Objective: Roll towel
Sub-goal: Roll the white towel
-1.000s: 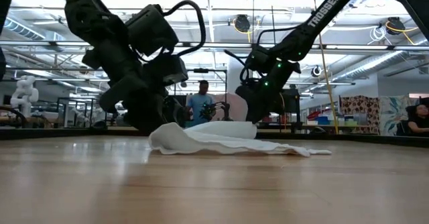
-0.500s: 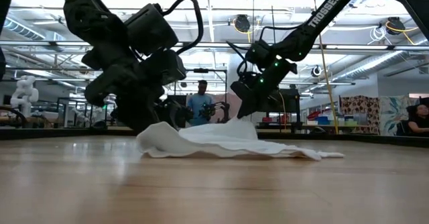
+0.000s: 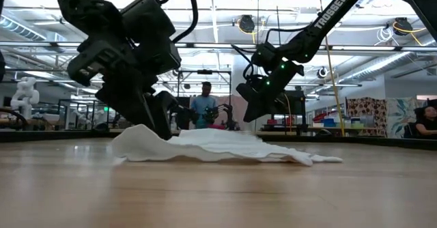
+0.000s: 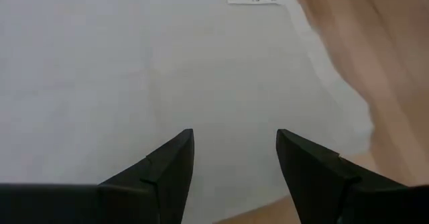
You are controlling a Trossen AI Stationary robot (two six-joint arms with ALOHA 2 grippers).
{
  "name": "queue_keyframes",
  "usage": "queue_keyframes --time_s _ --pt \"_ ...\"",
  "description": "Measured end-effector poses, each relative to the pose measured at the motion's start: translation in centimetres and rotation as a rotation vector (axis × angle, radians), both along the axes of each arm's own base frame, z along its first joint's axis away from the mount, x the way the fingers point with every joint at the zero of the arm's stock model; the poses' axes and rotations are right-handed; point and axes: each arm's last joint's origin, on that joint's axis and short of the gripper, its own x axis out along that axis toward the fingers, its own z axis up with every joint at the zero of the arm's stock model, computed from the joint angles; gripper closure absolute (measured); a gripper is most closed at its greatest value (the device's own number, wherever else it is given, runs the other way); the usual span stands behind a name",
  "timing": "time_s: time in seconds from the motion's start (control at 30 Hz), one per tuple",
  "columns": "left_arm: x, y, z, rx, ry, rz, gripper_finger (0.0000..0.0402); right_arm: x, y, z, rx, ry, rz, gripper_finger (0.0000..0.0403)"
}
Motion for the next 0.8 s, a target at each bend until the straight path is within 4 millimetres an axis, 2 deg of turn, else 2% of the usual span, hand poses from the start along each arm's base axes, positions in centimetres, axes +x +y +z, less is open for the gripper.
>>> queue_keyframes --time_s 0.13,0.27,0.33,0.53,0.7,0.8 --pt "0.0 0.0 0.3 -0.021 0.001 0.025 0.0185 -0.5 0.4 0.1 0.038 0.047 0.017 0.0304" --pt "-0.2 0.0 0.7 -0.036 0.007 0.040 0.0185 -1.2 1.2 1.4 0.034 0.096 0.063 0.0267" --pt "-0.2 0.0 0.9 -0.037 -0.003 0.039 0.0185 -1.3 1.5 1.6 0.047 0.109 0.064 0.0261" --pt "0.6 0.1 1.7 -0.007 -0.120 0.075 0.0185 -1.0 2.9 0.7 0.118 0.145 0.053 0.0257" --pt "0.7 0.0 1.8 -0.007 -0.136 0.074 0.0185 -0.9 3.5 0.3 0.125 0.172 0.083 0.0246" --pt "0.0 0.0 1.0 -0.022 -0.094 0.089 0.0185 -0.8 5.2 -0.2 0.181 0.259 0.118 0.0246"
